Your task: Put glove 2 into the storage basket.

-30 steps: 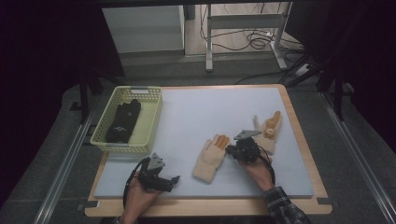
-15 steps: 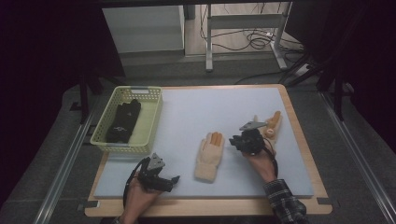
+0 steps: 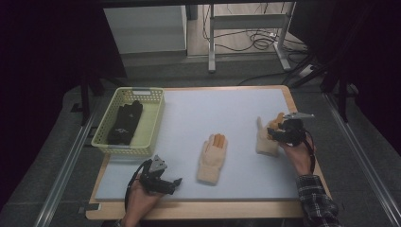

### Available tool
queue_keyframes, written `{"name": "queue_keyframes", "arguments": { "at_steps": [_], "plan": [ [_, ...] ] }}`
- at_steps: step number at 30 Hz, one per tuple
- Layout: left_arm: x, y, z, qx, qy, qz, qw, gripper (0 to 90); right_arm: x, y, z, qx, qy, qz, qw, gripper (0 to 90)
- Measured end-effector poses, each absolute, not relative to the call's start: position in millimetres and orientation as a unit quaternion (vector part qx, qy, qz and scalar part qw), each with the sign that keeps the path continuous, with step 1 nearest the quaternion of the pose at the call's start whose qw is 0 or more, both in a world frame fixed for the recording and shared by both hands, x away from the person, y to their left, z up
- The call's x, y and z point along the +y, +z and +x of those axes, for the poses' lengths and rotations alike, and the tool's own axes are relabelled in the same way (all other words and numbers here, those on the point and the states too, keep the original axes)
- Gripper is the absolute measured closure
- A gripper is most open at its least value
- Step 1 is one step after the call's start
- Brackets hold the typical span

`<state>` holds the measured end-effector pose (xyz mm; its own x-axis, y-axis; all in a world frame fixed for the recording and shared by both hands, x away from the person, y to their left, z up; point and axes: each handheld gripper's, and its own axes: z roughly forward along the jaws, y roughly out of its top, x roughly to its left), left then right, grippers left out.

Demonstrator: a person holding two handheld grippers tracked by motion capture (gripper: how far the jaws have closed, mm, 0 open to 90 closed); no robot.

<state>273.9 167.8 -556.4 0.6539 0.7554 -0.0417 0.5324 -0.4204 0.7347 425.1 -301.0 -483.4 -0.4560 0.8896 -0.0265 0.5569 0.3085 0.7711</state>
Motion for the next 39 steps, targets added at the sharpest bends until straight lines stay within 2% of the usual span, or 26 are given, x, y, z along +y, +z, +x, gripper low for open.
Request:
{"name": "queue_keyframes", "arguments": {
  "at_steps": [2,6,9,12,18,21,24,28,30,33,36,39],
  "plan": [
    [167.8,-556.5,273.9,0.388,0.150,0.829,0.373,2.9,-304.9,-491.4,427.5,0.776,0.353,0.470,0.229,38.2],
    [167.7,-556.6,273.8,0.389,0.150,0.829,0.374,3.0,-303.5,-513.8,431.5,0.790,0.325,0.466,0.232,38.9],
    [167.7,-556.6,273.9,0.389,0.150,0.828,0.374,2.9,-304.9,-517.4,431.2,0.780,0.347,0.474,0.215,56.8],
    [167.7,-556.6,273.8,0.390,0.150,0.828,0.374,3.0,-300.6,-512.7,429.9,0.783,0.338,0.473,0.219,62.2],
    [167.9,-556.4,273.9,0.389,0.149,0.829,0.373,3.0,-279.7,-473.2,426.6,0.769,0.398,0.450,0.216,62.6],
    [167.9,-556.4,273.8,0.389,0.150,0.829,0.373,3.0,-261.8,-451.2,423.1,0.765,0.427,0.436,0.205,62.4],
    [167.9,-556.4,273.7,0.389,0.149,0.829,0.373,3.0,-249.2,-449.0,418.9,0.774,0.422,0.439,0.174,62.1],
    [167.9,-556.5,273.8,0.389,0.150,0.829,0.373,3.0,-251.1,-478.2,414.0,0.790,0.376,0.466,0.132,59.7],
    [167.7,-556.6,273.8,0.389,0.150,0.828,0.374,3.0,-256.9,-498.8,408.2,0.800,0.354,0.473,0.110,52.8],
    [167.7,-556.6,273.9,0.389,0.150,0.829,0.374,3.0,-265.6,-508.6,397.7,0.808,0.349,0.461,0.119,40.8],
    [167.7,-556.6,273.9,0.389,0.150,0.828,0.374,3.0,-272.9,-502.9,393.8,0.810,0.353,0.443,0.151,39.8],
    [167.6,-556.6,273.8,0.390,0.150,0.828,0.374,3.0,-272.5,-496.6,396.5,0.811,0.376,0.418,0.159,39.8]
  ]
}}
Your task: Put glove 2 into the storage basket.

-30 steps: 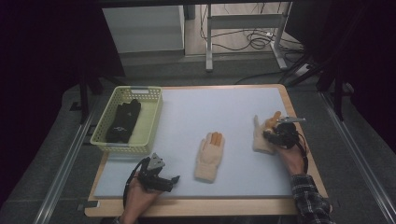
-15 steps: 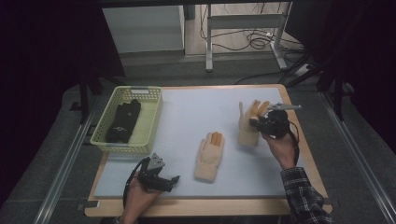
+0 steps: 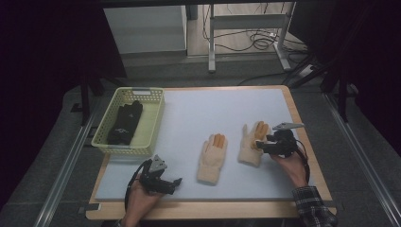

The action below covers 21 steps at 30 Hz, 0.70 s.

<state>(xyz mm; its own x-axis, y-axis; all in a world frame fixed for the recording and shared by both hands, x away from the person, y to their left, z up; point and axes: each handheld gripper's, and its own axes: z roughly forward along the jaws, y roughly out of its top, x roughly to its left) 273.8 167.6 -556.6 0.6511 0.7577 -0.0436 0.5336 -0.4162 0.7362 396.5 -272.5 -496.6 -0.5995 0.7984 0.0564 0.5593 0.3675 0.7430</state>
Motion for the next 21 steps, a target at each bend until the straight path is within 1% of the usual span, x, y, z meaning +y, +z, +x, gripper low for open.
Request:
{"name": "queue_keyframes", "arguments": {
  "at_steps": [3,6,7,9,12,14,16,21],
  "plan": [
    [167.7,-556.6,273.8,0.390,0.150,0.828,0.374,3.0,-265.0,-500.6,399.7,0.825,0.371,0.394,0.162,38.4],
    [167.8,-556.6,273.8,0.390,0.150,0.828,0.374,3.1,-258.8,-512.1,399.8,0.839,0.357,0.377,0.163,37.7],
    [167.8,-556.6,273.8,0.390,0.150,0.828,0.374,3.1,-257.7,-515.1,399.1,0.842,0.354,0.372,0.167,37.7],
    [167.7,-556.6,273.8,0.390,0.150,0.828,0.374,3.1,-256.3,-520.9,397.0,0.848,0.343,0.357,0.190,38.6],
    [167.7,-556.6,273.8,0.390,0.150,0.828,0.374,3.1,-260.5,-522.5,395.5,0.850,0.347,0.342,0.201,51.5],
    [167.8,-556.6,273.8,0.390,0.150,0.828,0.374,3.1,-262.7,-522.5,394.3,0.849,0.349,0.343,0.202,56.8],
    [167.8,-556.6,273.8,0.390,0.150,0.828,0.374,3.1,-263.1,-519.9,392.9,0.846,0.350,0.350,0.198,59.7],
    [167.8,-556.6,273.8,0.390,0.150,0.828,0.374,3.1,-264.1,-511.0,389.0,0.836,0.365,0.366,0.185,60.2]
  ]
}}
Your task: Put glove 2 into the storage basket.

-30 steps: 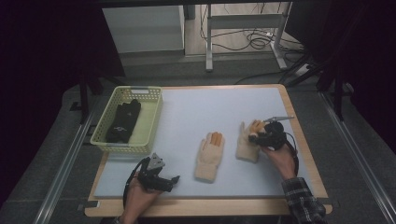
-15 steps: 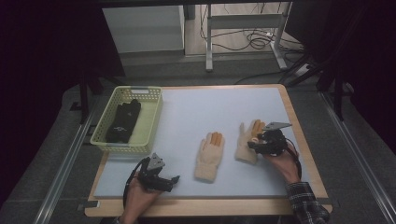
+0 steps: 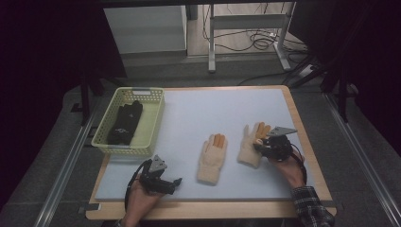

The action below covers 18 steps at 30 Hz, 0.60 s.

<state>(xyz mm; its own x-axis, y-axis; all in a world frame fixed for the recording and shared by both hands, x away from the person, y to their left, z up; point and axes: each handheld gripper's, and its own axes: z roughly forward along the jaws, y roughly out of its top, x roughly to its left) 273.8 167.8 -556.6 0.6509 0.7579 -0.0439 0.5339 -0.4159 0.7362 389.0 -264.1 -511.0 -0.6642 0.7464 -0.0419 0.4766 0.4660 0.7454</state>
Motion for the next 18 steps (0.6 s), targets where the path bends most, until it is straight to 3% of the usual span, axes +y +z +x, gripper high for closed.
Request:
{"name": "queue_keyframes", "arguments": {
  "at_steps": [11,18],
  "plan": [
    [167.7,-556.6,273.8,0.390,0.150,0.828,0.374,3.1,-248.2,-474.0,366.5,0.821,0.419,0.355,0.159,60.3],
    [167.7,-556.6,273.8,0.390,0.150,0.828,0.375,3.1,-209.1,-447.3,348.8,0.818,0.456,0.325,0.132,60.2]
  ]
}}
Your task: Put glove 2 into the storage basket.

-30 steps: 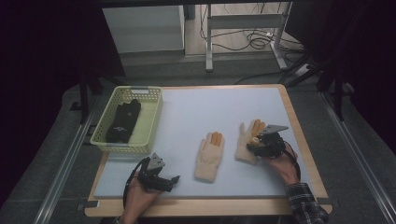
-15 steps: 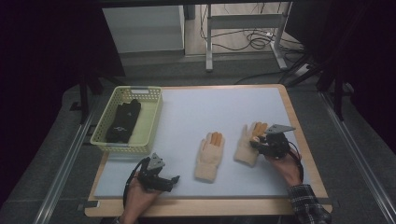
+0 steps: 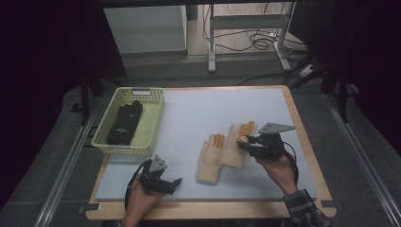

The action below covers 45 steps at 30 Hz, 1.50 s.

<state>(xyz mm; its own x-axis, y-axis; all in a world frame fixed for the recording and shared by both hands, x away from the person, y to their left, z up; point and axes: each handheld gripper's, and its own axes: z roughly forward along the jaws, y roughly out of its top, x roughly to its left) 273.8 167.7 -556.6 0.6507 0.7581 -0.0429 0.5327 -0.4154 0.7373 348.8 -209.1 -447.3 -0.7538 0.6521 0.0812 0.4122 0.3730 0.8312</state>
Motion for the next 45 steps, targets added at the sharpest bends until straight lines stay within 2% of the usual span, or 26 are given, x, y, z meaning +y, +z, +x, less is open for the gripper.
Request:
{"name": "queue_keyframes", "arguments": {
  "at_steps": [6,13,18,22,27,32,35,39,41,45],
  "plan": [
    [167.8,-556.6,273.8,0.390,0.151,0.828,0.375,3.1,-165.2,-447.8,338.6,0.829,0.463,0.294,0.111,60.2],
    [167.7,-556.7,273.7,0.390,0.151,0.827,0.375,3.1,-133.9,-475.5,337.8,0.837,0.453,0.288,0.109,60.1],
    [167.9,-556.6,273.7,0.389,0.151,0.828,0.374,3.1,-129.7,-497.6,339.5,0.845,0.432,0.296,0.107,59.2],
    [167.7,-556.7,273.6,0.390,0.150,0.828,0.374,3.1,-130.4,-512.6,341.4,0.851,0.420,0.301,0.101,52.4],
    [167.8,-556.6,273.7,0.389,0.151,0.828,0.374,3.1,-138.5,-502.1,340.1,0.846,0.428,0.299,0.110,43.0],
    [167.7,-556.6,273.6,0.390,0.150,0.828,0.374,3.1,-156.6,-491.4,337.5,0.846,0.431,0.288,0.126,43.6],
    [167.7,-556.6,273.6,0.390,0.150,0.828,0.374,3.1,-170.1,-496.8,335.0,0.849,0.421,0.296,0.124,53.2],
    [167.7,-556.6,273.6,0.389,0.150,0.828,0.374,3.1,-178.8,-511.4,328.5,0.855,0.413,0.297,0.100,75.2],
    [167.7,-556.7,273.6,0.390,0.150,0.828,0.374,3.1,-178.7,-517.2,325.2,0.858,0.413,0.294,0.087,79.9],
    [167.7,-556.6,273.6,0.390,0.150,0.828,0.374,3.1,-170.2,-524.0,319.3,0.866,0.409,0.279,0.074,82.1]
  ]
}}
